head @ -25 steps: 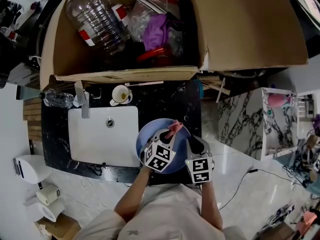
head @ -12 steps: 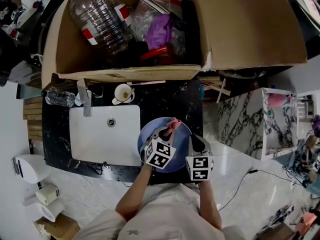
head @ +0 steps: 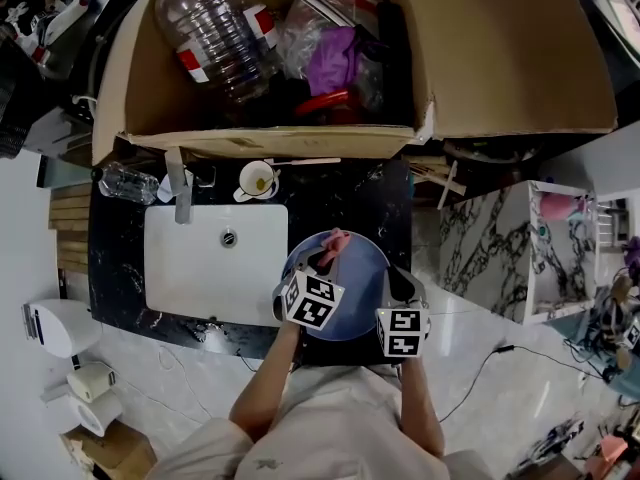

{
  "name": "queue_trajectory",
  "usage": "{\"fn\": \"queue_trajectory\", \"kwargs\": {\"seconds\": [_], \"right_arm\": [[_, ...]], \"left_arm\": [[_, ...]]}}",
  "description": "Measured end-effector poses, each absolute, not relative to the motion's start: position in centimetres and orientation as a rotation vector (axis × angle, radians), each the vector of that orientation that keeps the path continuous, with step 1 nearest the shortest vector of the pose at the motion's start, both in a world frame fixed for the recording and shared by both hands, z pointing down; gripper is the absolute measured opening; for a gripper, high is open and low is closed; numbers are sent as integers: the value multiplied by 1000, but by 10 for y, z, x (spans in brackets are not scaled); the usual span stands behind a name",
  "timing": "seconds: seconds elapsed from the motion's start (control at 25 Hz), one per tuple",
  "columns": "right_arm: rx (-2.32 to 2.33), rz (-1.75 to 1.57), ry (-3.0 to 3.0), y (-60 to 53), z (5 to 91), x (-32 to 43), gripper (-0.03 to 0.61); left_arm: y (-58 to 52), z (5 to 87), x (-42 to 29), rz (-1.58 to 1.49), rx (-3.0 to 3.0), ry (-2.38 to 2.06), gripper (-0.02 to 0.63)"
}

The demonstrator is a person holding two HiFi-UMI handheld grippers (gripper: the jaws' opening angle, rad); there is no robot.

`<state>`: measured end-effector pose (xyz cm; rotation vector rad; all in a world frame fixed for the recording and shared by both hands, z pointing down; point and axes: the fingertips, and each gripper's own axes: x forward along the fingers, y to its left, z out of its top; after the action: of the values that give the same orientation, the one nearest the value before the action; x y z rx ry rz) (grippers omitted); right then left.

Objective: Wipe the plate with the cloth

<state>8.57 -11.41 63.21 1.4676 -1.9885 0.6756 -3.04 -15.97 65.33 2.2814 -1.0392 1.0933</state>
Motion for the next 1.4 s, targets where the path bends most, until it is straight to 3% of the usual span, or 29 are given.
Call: {"fn": "queue_trajectory", "kwargs": {"seconds": [1.4], "right_arm": [[1490,751,-1994,-113,636,82,28]], "left_arm": [[-117,652,-99,1350,2022,-1065,34]]}}
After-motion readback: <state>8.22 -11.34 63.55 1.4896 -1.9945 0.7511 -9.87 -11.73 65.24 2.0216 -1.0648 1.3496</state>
